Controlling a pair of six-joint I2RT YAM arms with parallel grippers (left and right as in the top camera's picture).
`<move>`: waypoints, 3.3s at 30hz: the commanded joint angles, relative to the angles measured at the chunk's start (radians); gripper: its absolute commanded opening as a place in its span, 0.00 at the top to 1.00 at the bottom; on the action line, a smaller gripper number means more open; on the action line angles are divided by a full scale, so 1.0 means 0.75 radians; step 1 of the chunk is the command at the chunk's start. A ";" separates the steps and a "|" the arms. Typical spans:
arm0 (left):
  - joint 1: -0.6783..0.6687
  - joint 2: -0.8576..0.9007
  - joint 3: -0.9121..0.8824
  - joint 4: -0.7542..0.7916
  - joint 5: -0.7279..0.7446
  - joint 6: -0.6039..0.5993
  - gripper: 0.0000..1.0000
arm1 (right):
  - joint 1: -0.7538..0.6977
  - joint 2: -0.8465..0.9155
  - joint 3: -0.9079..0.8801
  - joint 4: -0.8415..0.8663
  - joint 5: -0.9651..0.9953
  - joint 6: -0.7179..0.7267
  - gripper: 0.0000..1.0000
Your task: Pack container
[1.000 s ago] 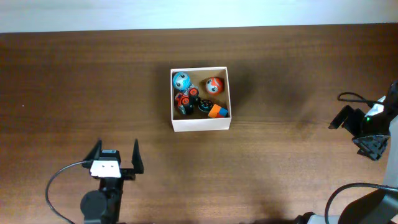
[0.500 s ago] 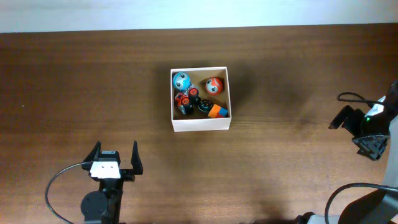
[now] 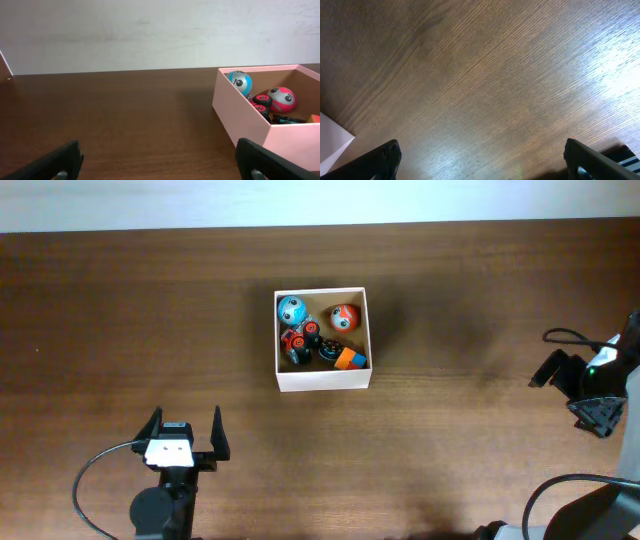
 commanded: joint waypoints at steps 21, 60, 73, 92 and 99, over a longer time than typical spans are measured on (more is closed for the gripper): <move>0.008 -0.015 -0.005 -0.007 -0.014 0.020 0.01 | -0.008 0.006 0.001 0.004 -0.008 -0.014 0.01; 0.008 -0.015 -0.005 -0.007 -0.014 0.020 0.01 | 0.704 -1.575 -1.113 1.171 0.002 -0.109 0.01; 0.008 -0.015 -0.005 -0.007 -0.014 0.020 0.01 | 0.705 -2.025 -1.562 1.677 -0.004 -0.184 0.01; 0.008 -0.015 -0.005 -0.007 -0.014 0.020 0.01 | 0.705 -2.060 -1.773 1.861 -0.008 -0.368 0.01; 0.008 -0.015 -0.005 -0.007 -0.014 0.020 0.01 | 0.705 -2.060 -1.800 1.749 0.001 -0.369 0.01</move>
